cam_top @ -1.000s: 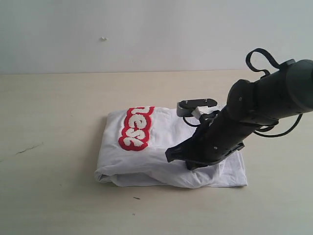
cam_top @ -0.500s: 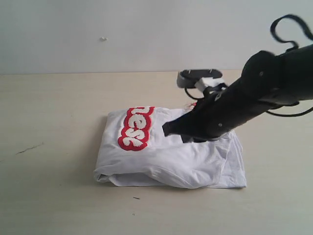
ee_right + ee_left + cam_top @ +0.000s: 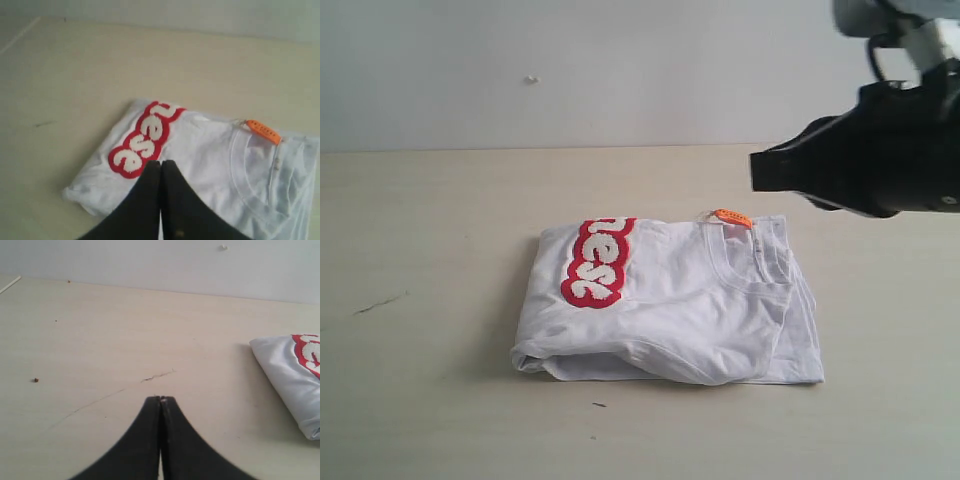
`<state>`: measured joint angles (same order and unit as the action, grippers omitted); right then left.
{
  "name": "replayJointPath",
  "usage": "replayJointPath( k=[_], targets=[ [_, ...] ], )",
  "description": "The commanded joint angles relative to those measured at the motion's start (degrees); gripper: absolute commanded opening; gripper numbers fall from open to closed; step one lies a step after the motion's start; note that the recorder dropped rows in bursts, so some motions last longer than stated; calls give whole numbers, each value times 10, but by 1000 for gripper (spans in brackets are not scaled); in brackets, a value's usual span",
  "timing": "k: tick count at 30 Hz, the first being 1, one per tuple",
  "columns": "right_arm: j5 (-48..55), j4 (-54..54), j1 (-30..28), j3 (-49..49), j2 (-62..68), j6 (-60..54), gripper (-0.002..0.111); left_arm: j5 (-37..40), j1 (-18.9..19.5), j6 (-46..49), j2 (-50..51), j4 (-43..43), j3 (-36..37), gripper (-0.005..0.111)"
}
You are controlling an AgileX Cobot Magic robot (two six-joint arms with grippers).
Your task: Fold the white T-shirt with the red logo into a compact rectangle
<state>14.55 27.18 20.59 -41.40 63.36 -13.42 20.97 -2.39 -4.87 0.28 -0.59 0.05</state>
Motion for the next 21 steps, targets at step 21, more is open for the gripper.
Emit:
replayJointPath(
  k=[21],
  targets=[
    [-65,-14,-14,113,-450,-19,0,-5,1,1,-3,-5,0,0]
  ],
)
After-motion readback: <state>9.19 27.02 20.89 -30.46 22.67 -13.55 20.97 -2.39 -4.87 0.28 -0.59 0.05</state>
